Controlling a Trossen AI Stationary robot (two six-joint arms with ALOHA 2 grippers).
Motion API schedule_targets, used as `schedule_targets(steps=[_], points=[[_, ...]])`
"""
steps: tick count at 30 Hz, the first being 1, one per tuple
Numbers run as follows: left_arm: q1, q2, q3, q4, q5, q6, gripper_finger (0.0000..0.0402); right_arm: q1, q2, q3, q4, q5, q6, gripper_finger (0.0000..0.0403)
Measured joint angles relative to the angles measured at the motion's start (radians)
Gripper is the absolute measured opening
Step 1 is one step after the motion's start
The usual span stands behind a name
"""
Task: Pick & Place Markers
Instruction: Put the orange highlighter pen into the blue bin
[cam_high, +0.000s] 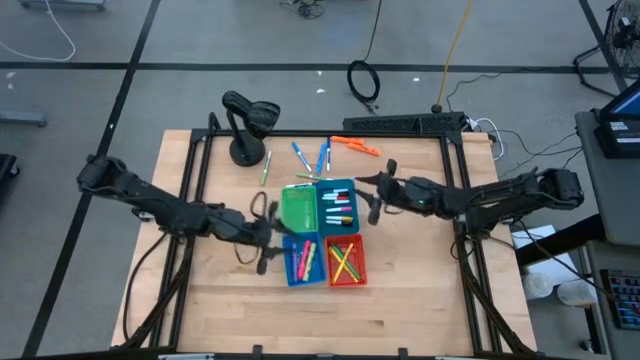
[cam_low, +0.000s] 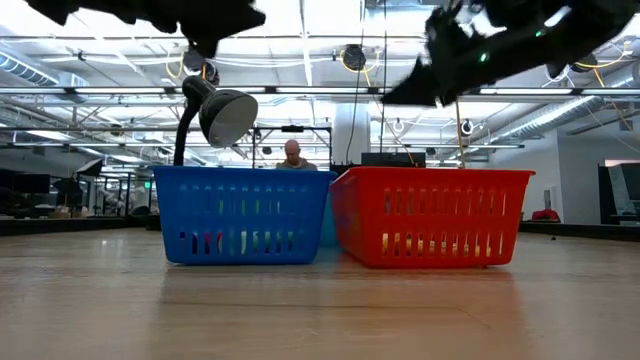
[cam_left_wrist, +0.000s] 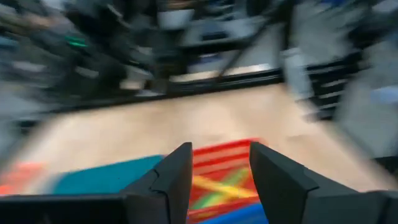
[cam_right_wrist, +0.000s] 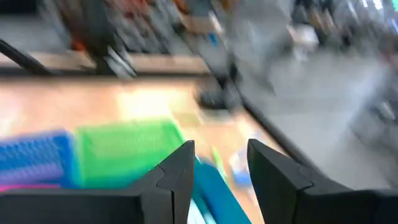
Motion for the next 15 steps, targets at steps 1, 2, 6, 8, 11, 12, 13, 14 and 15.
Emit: schedule_targets(steps=[1,2,6,8,11,12,13,14,15], points=[[0.007,-0.027,0.0,-0.025,-0.057,0.044,0.0161,-0.025,0.0,0.019,-0.081,0.004,0.028,0.0138],[0.021,-0.05,0.0,-0.041,-0.11,0.079,0.0161,-0.054,0.002,0.039,-0.155,0.003,0.059,0.0139],[0.124,-0.139,-0.016,-0.006,-0.148,0.162,0.0161,-0.196,0.041,0.091,-0.322,-0.022,0.062,0.0145],[0.206,-0.173,-0.025,0.025,-0.058,0.173,0.0161,-0.297,0.063,0.109,-0.319,-0.079,0.012,0.0146],[0.352,-0.196,-0.031,0.042,0.139,0.16,0.0161,-0.469,0.108,0.148,-0.337,-0.249,-0.008,0.0144],[0.404,-0.196,-0.031,0.045,0.219,0.146,0.0161,-0.52,0.133,0.165,-0.351,-0.309,-0.019,0.0143],[0.451,-0.194,-0.032,0.053,0.302,0.134,0.0161,-0.565,0.166,0.186,-0.369,-0.352,-0.037,0.0142],[0.496,-0.184,-0.032,0.08,0.391,0.113,0.0161,-0.603,0.202,0.21,-0.39,-0.384,-0.061,0.0142],[0.535,-0.166,-0.032,0.125,0.472,0.093,0.0161,-0.633,0.238,0.236,-0.422,-0.407,-0.09,0.0143]])
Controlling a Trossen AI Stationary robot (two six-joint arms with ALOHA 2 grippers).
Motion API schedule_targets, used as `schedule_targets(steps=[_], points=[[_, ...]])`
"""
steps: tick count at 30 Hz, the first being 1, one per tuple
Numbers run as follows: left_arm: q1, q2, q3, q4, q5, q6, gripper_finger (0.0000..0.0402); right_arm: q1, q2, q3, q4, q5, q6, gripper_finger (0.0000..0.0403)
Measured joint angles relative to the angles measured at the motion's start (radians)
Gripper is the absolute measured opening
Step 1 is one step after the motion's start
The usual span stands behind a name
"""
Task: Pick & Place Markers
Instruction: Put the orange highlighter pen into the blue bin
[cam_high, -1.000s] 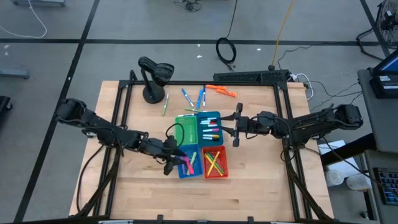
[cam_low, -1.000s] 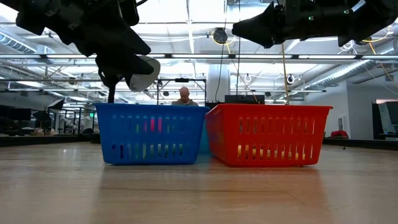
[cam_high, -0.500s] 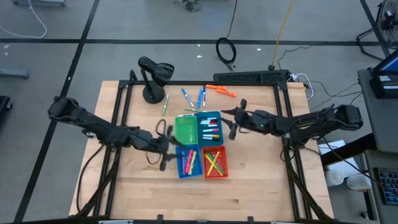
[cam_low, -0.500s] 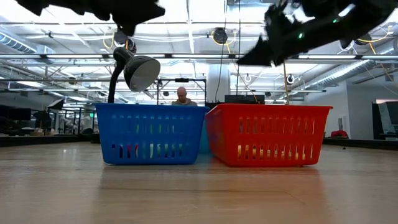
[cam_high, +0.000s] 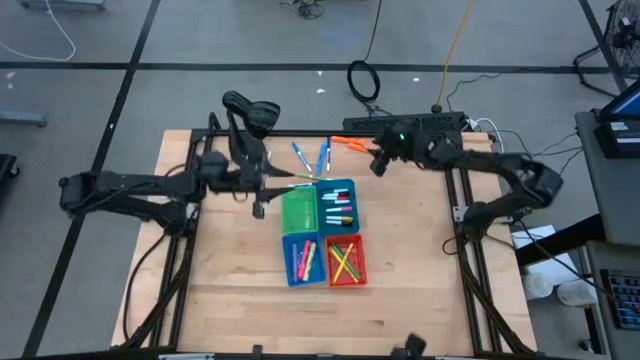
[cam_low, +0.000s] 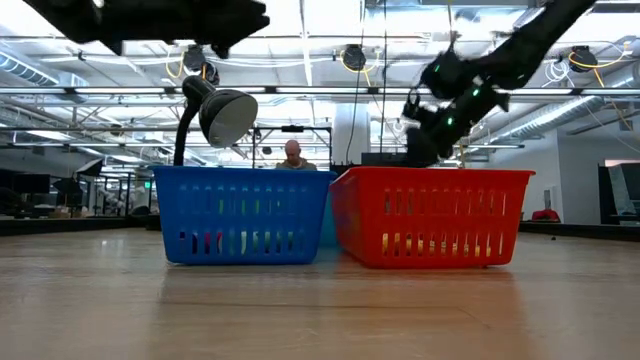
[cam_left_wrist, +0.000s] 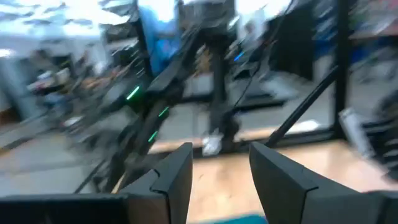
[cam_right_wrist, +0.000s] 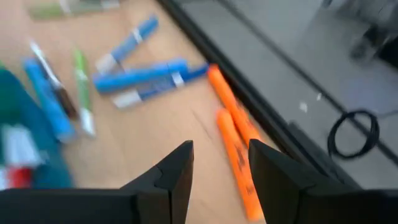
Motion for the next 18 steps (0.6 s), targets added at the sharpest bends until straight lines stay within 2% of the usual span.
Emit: schedule_targets(steps=[2,5,10,15,18], points=[[0.062,0.035,0.0,0.075,0.122,-0.039,0.0161,-0.043,0.082,0.06,-0.08,-0.02,-0.053,0.0144],[0.113,0.083,0.0,0.168,0.184,-0.083,0.0161,-0.063,0.214,0.163,-0.218,-0.026,-0.112,0.0148],[0.137,0.137,0.0,0.171,0.193,-0.106,0.0161,-0.061,0.377,0.318,-0.343,0.007,-0.177,0.0147],[0.136,0.174,0.0,0.172,0.193,-0.103,0.0161,-0.061,0.458,0.425,-0.392,0.009,-0.203,0.0146],[0.136,0.176,0.0,0.168,0.193,-0.106,0.0161,-0.064,0.514,0.48,-0.479,0.008,-0.219,0.0146]])
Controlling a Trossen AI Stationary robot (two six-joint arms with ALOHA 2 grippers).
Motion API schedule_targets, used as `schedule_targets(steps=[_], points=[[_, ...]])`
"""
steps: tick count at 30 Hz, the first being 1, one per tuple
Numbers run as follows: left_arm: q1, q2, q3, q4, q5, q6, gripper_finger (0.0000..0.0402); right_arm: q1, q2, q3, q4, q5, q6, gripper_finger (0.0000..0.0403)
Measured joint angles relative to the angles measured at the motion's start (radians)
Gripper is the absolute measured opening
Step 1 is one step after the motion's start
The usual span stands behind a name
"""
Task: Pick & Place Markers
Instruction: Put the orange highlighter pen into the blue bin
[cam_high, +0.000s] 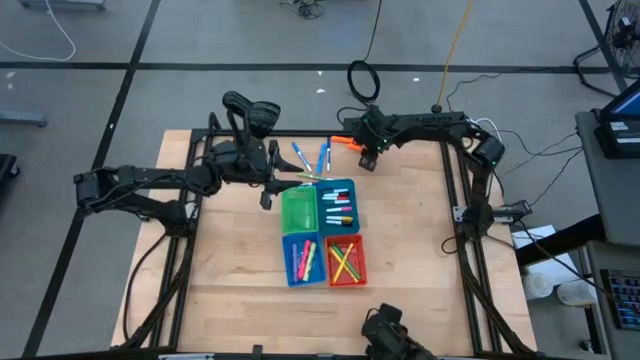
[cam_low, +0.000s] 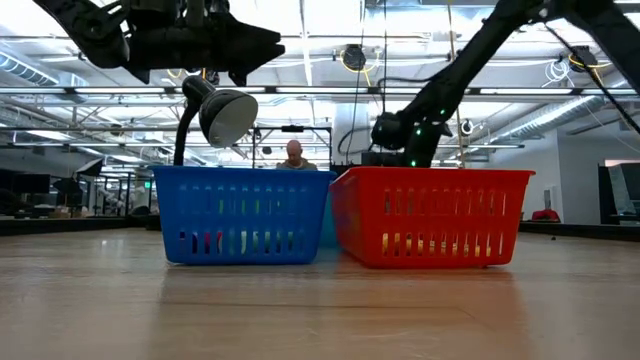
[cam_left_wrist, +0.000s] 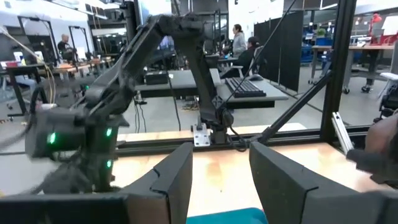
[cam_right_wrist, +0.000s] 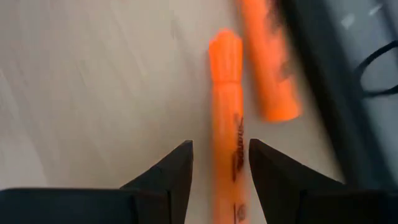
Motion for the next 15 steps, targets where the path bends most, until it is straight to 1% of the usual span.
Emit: schedule_targets(steps=[2,5,8,10,15], points=[[-0.003,0.0,0.0,0.003,0.0,-0.006,0.0161,-0.009,0.034,0.029,-0.05,-0.007,0.004,0.0146],[-0.005,0.0,0.0,0.001,0.0,-0.028,0.0161,-0.014,0.076,0.035,-0.115,-0.01,0.003,0.0144],[-0.005,0.0,0.0,-0.008,0.0,-0.031,0.0161,-0.012,0.098,0.034,-0.17,-0.001,0.011,0.013],[-0.005,0.0,0.0,-0.023,0.0,-0.026,0.0161,-0.012,0.099,0.033,-0.195,0.0,0.01,0.0113],[-0.005,0.0,0.0,-0.027,0.0,-0.025,0.0161,-0.003,0.09,0.032,-0.23,0.006,0.003,0.0047]])
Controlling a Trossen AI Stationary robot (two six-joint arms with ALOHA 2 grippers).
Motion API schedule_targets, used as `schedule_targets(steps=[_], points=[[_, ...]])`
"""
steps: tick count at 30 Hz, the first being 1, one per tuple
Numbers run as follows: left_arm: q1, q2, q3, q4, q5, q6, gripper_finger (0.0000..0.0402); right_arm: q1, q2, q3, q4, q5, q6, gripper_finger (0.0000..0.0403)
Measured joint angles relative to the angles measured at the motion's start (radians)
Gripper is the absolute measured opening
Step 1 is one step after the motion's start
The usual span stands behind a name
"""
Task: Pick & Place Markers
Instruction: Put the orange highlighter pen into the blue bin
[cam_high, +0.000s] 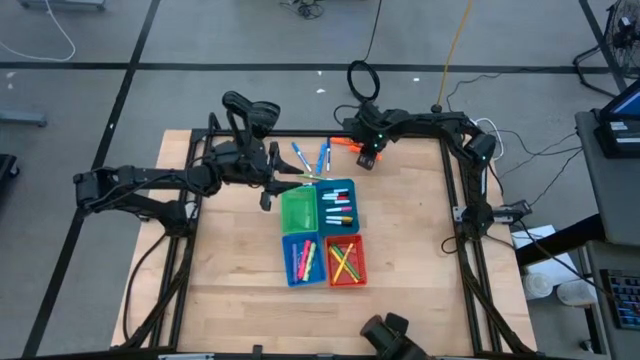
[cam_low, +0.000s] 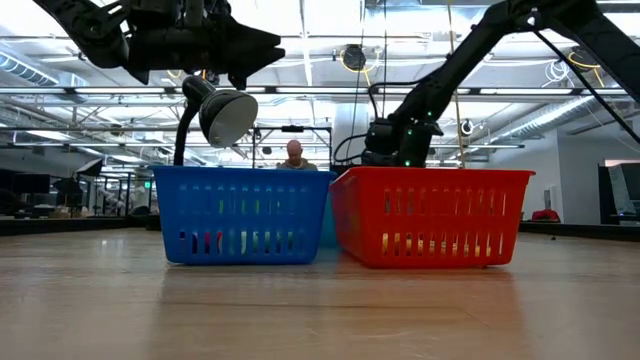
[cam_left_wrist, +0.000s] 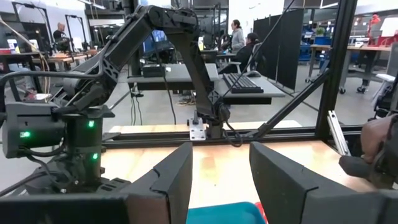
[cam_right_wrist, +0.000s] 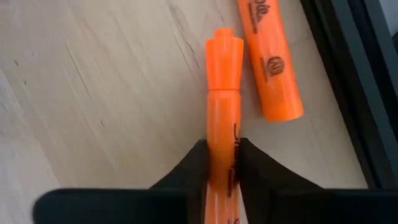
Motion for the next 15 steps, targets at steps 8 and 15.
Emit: schedule_targets(steps=[8,15], points=[[0.0,0.0,0.0,-0.03,0.0,0.0,0.0161,0.02,-0.075,-0.002,-0.004,0.007,0.019,0.0046],[0.0,0.0,0.0,-0.043,-0.001,0.002,0.0161,0.122,-0.303,-0.032,0.019,-0.004,0.086,0.0046]])
